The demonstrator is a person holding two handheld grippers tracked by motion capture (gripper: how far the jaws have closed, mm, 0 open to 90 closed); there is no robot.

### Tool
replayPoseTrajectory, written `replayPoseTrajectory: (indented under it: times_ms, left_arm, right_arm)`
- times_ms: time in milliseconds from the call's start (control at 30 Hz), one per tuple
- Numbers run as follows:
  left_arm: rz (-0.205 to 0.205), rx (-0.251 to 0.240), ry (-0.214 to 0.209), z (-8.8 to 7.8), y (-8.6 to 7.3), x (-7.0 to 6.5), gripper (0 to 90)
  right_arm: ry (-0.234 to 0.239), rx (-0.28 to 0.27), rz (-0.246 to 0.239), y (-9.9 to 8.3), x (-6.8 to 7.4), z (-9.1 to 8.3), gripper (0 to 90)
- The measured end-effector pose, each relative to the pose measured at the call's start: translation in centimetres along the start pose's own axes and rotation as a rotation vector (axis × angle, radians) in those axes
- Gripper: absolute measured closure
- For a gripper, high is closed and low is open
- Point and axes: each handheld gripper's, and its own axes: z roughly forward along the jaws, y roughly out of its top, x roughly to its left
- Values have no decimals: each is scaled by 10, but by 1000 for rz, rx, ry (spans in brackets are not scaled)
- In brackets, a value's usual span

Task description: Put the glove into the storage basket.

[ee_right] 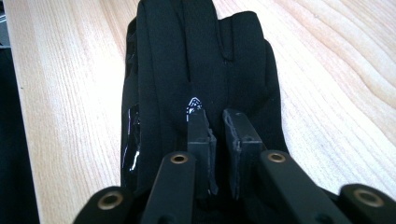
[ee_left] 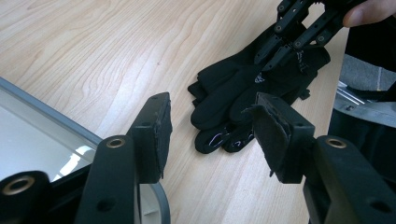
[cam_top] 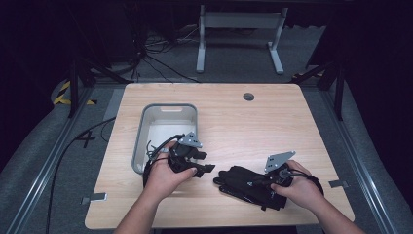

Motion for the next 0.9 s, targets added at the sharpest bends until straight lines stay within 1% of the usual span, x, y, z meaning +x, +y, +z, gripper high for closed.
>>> replayPoseTrajectory:
  times_ms: [67, 100, 167, 233, 300, 333, 367, 400, 433, 500, 600, 667, 700, 767, 900]
  left_arm:
    - [1, 0, 0, 0, 0, 0, 478]
    - [1, 0, 0, 0, 0, 0, 478]
    - [1, -1, -2, -1, 0, -1, 478]
    - [-1, -5, -2, -1, 0, 0, 478]
    - [-5, -5, 0, -2, 0, 0, 477]
    - [-4, -6, 0, -2, 0, 0, 478]
    - [-5, -9, 0, -2, -1, 0, 478]
    - [-6, -11, -2, -3, -1, 0, 478]
    - [-3, -13, 0, -3, -1, 0, 478]
    - [-2, -12, 0, -4, -1, 0, 478]
    - [-2, -10, 0, -4, -1, 0, 477]
    - [-1, -4, 0, -3, -2, -1, 478]
    - [-1, -4, 0, -3, -2, -1, 478]
    - [-1, -2, 0, -3, -2, 0, 478]
    - [-3, -2, 1, -3, -2, 0, 478]
  right_arm:
    - [3, 5, 6, 0, 0, 0, 830]
    - [4, 1, 20, 1, 0, -1, 832]
    - [6, -1, 19, 2, 0, -4, 834]
    - [12, -30, 17, 5, 2, -10, 836]
    - [16, -56, 4, 10, 6, -18, 835]
    - [23, -82, -20, 16, 9, -26, 835]
    - [23, -82, -20, 16, 9, -26, 835]
    - [31, -95, -34, 22, 12, -31, 835]
    - [37, -96, -40, 24, 13, -33, 835]
    - [45, -88, -42, 28, 15, -32, 834]
    - [48, -53, -49, 29, 17, -23, 831]
    - [41, -36, -36, 28, 15, -17, 830]
    - [41, -36, -36, 28, 15, -17, 830]
    - [45, -19, -17, 25, 13, -10, 829]
    - [39, 7, -24, 24, 14, -6, 828]
